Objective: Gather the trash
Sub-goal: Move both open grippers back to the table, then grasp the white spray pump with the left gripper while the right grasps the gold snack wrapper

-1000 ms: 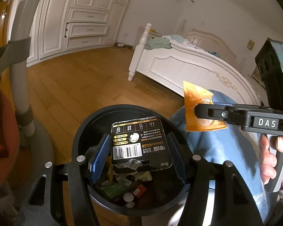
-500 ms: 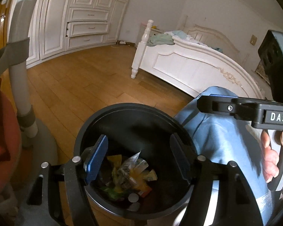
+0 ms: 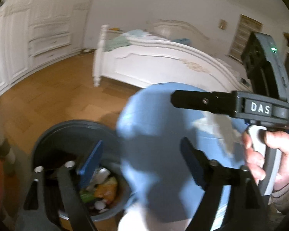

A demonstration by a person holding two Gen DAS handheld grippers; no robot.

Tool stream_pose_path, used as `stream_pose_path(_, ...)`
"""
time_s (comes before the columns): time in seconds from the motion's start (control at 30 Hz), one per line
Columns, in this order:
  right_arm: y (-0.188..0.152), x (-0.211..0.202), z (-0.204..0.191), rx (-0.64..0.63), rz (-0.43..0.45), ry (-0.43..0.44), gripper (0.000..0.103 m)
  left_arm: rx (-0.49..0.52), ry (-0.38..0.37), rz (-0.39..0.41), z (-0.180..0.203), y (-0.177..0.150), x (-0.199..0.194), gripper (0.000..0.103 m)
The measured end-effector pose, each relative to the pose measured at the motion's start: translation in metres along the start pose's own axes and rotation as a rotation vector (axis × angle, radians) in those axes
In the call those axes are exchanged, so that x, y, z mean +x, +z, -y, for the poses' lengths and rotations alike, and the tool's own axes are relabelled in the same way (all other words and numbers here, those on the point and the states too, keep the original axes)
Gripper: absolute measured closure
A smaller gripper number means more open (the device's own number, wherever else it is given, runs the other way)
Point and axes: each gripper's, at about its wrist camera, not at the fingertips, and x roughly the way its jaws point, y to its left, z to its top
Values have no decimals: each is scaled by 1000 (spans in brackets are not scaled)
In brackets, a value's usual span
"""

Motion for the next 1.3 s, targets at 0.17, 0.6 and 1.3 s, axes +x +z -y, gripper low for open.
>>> stream_pose_path(0.17,-17,-63,59,67,69,-67,30,118,-106,-39,71,6,19,20)
stream_pose_path(0.6,-105,-195,212,94,-1,-304,6,275,-271,-197,210,6,93,12)
stream_pose_path(1.3,-152,-185,261,-32,-164,-383,63,380,-184,-323,267,-5,182,36)
